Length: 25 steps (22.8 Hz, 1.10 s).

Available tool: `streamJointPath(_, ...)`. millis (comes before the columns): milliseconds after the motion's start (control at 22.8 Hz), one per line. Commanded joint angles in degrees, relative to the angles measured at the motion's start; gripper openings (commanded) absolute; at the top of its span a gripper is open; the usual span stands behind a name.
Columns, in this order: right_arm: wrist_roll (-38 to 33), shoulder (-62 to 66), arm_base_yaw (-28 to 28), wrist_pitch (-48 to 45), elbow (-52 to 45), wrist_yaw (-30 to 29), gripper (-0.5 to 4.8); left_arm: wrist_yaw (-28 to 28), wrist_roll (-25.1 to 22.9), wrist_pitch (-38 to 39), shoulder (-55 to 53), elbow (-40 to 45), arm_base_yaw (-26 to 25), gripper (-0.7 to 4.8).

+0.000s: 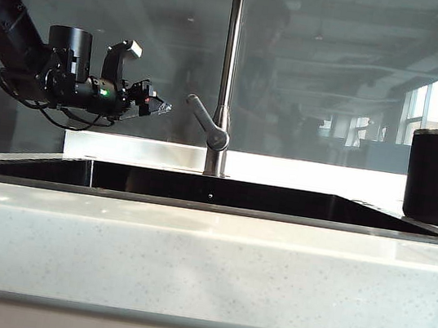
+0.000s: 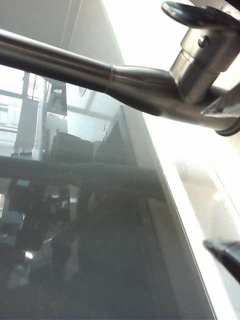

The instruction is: Pick up the mug next to the sink, go to the faucet to get some water, pour the water into the sink, and finally put the mug back to its place.

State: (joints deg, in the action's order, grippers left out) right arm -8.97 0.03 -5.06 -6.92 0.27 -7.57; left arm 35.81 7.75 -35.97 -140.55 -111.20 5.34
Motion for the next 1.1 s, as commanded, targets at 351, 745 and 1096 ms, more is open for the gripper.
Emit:
streamJointPath(351,1.31,-0.13,4.33,-0.57,-0.20,5.33,-0.06,0.17,0.20,-0.46,0.42,-0.15,0.09,3.05)
streamJointPath(745,1.53,-0.13,4.28,-0.55,-0.20,6.40,-0.06,0.17,0.20,-0.46,0.42,-0.15,0.09,3.05)
streamJointPath(1096,1.51,-0.13,4.28,-0.57,-0.20,6.38,-0.06,0.17,0.20,-0.46,0.42,-0.15,0.09,3.05)
